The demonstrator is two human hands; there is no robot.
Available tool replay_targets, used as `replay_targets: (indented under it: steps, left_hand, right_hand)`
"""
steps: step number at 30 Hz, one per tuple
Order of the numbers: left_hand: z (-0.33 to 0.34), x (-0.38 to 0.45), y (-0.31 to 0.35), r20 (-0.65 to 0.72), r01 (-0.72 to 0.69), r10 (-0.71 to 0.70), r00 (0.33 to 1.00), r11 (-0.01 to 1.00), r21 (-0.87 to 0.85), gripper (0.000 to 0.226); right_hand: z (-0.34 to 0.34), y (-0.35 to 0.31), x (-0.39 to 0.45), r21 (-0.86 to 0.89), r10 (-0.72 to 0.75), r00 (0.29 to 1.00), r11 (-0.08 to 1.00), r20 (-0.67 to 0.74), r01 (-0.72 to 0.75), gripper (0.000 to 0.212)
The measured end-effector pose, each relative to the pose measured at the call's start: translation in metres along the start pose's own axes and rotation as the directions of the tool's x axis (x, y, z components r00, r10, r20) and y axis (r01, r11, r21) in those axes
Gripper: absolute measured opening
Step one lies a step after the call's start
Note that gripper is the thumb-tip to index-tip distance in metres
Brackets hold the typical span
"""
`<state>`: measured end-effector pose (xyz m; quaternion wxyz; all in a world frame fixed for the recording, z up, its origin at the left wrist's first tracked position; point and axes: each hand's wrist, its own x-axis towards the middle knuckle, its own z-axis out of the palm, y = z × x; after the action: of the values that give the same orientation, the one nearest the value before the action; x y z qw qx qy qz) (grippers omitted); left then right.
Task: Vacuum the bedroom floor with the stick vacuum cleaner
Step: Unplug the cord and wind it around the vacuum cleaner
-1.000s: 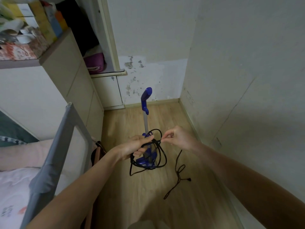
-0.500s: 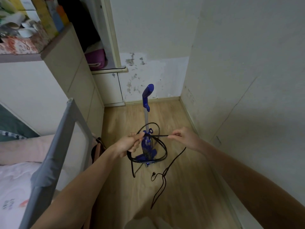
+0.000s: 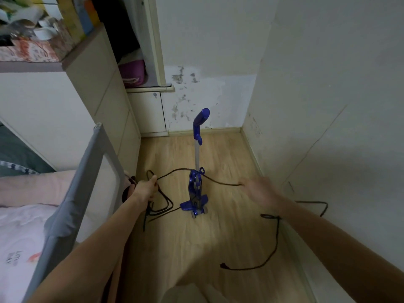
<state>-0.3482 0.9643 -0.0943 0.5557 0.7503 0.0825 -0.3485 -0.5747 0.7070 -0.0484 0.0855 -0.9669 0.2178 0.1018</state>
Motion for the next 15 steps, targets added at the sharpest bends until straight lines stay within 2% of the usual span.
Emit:
replay_targets:
  steps: [2, 5, 7, 11, 15]
  left_hand:
    - [0.015, -0.014, 0.009, 0.162, -0.026, 0.036, 0.986, 0.998, -0.062, 0.034]
    - [0.034, -0.046, 0.025, 0.38, -0.115, 0.146, 0.913, 0.988, -0.104, 0.025]
    - [0.045, -0.062, 0.028, 0.414, -0.208, 0.216, 0.884, 0.976, -0.066, 0.022]
    - [0.063, -0.08, 0.024, 0.45, -0.438, 0.362, 0.816, 0.896, 0.074, 0.025]
    - [0.074, -0.086, 0.02, 0.526, -0.465, 0.321, 0.787, 0.869, 0.166, 0.025]
  right_hand:
    - [-0.012, -0.03, -0.003, 0.02, -0.213, 0.974, 0.977, 0.082, 0.212, 0.027]
    - [-0.033, -0.062, -0.01, 0.07, -0.453, 0.887, 0.891, 0.091, 0.448, 0.026]
    - [-0.039, -0.072, -0.008, 0.138, -0.49, 0.871, 0.865, 0.027, 0.482, 0.024]
    - [-0.042, -0.076, -0.004, 0.302, -0.466, 0.883, 0.834, -0.06, 0.461, 0.019]
    - [-0.041, -0.077, -0.004, 0.364, -0.416, 0.904, 0.831, -0.094, 0.42, 0.014]
